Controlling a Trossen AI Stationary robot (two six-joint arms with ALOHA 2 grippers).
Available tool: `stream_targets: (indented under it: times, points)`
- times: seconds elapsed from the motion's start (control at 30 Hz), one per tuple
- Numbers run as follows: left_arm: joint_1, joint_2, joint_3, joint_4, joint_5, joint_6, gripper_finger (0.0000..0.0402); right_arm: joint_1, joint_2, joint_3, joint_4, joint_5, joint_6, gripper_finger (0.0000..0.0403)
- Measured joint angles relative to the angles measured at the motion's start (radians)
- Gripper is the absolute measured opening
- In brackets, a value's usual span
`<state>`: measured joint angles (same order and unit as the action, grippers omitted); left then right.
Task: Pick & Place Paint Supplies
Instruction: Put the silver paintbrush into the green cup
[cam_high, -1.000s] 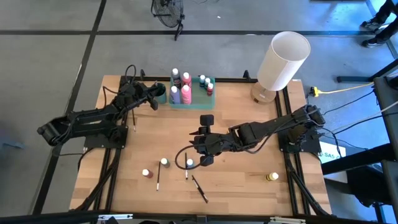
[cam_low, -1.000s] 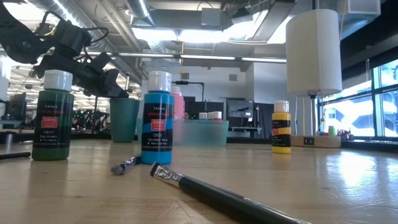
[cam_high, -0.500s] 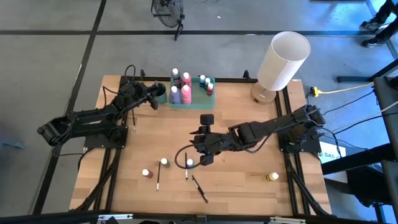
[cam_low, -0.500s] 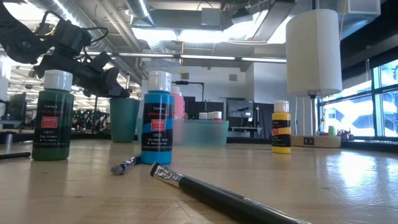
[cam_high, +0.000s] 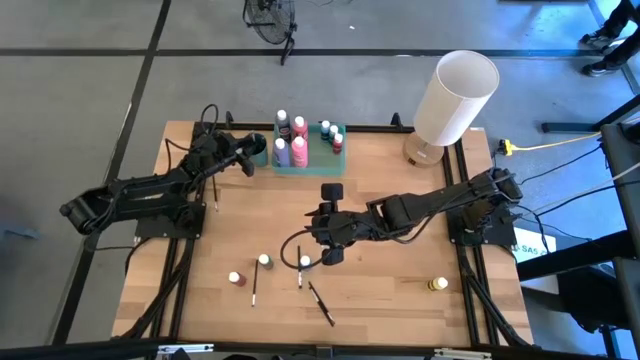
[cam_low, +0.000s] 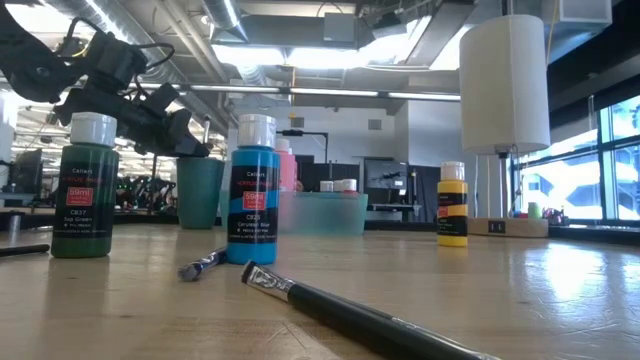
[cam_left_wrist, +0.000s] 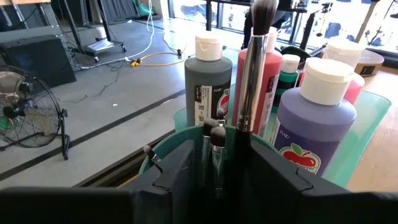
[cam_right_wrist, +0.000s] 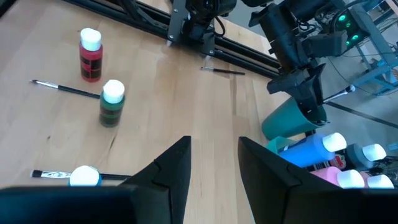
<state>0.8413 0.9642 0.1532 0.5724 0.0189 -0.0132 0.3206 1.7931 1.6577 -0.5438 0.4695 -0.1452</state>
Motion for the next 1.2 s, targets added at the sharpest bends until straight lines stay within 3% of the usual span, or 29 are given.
stream_targets:
  times: [0.57,0.77,1.2]
  points:
    - [-0.003,0.0,0.0,-0.001,0.004,0.009,0.0146,0.0,0.0,0.0,-0.004,-0.002,0.002,0.0135]
    - [-0.003,0.0,0.0,-0.001,0.09,0.024,0.0146,0.0,0.0,0.0,-0.015,-0.002,0.005,0.0135]
    - [-0.002,0.0,-0.001,0.002,0.043,-0.026,0.0146,0.0,0.0,0.0,-0.022,-0.002,0.018,0.0135]
